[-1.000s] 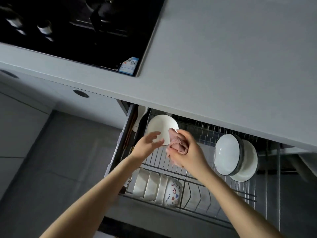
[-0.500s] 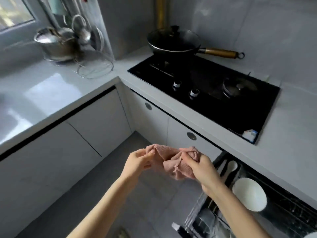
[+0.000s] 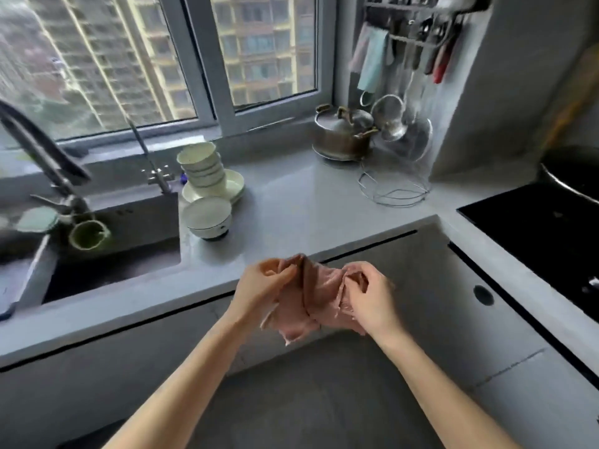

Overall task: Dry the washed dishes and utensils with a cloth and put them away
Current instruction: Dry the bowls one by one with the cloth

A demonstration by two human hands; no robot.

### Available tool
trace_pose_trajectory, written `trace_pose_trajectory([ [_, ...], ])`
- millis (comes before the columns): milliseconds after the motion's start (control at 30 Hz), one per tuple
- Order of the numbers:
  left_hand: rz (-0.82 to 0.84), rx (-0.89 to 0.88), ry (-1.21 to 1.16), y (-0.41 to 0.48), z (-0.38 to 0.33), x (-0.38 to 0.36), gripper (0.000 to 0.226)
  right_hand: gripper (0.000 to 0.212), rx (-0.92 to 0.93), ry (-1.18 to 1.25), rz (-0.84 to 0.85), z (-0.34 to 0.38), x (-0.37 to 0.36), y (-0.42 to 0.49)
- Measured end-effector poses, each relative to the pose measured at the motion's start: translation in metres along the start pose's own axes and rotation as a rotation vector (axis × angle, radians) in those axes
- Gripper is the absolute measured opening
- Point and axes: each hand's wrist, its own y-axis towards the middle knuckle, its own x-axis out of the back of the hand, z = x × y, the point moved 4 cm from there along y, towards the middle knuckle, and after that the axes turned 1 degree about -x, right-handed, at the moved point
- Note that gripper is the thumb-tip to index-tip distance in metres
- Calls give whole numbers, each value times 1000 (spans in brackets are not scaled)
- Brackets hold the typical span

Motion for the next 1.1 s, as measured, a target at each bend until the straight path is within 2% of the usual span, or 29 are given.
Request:
trace_pose_trajectory([
  [67, -18, -16, 158, 21, 0, 31, 15, 29, 147, 1, 80, 38, -29, 20],
  [167, -10, -63, 433, 49, 5, 73, 63, 32, 317, 1, 309, 90, -63, 52],
  [233, 83, -162, 381, 62, -2, 90, 80, 40, 380, 51, 508, 125, -88, 75],
  [300, 239, -175, 110, 76, -7, 97, 76, 44, 418, 123, 677, 154, -116, 98],
  [333, 255, -160, -30, 85, -7, 103, 70, 43, 428, 166, 743, 165, -129, 110],
  [467, -55, -58, -250, 125, 2, 151, 39, 40, 404, 175, 1035, 179, -171, 162],
  [533, -197, -43, -362, 143, 3, 181, 33, 32, 349, 152, 1237, 175, -186, 183],
  [567, -249, -53, -428, 151, 0, 196, 33, 31, 300, 184, 1278, 174, -196, 194],
  [667, -316, -101, -578, 173, -11, 237, 40, 47, 48, 360, 1104, 160, -256, 234],
  [700, -303, -105, -598, 180, -13, 247, 44, 49, -72, 405, 1101, 156, -285, 240],
  [800, -253, -81, -513, 195, -15, 274, 53, 54, -464, 553, 1344, 147, -370, 234],
  [867, -168, -41, -406, 201, -13, 290, 53, 76, -820, 836, 1565, 150, -399, 216],
  [900, -118, -4, -346, 205, -11, 300, 51, 87, -943, 938, 1695, 155, -409, 207],
  [933, -81, 43, -273, 209, -9, 311, 48, 94, -969, 976, 1784, 158, -420, 201],
  [1000, -62, 147, -72, 218, -2, 335, 42, 100, -868, 951, 1924, 164, -438, 192],
  [1033, -82, 183, 54, 225, 3, 348, 41, 102, -760, 899, 1951, 167, -444, 188],
  [1100, -117, 229, 265, 240, 12, 372, 38, 100, -568, 760, 1866, 173, -459, 185],
])
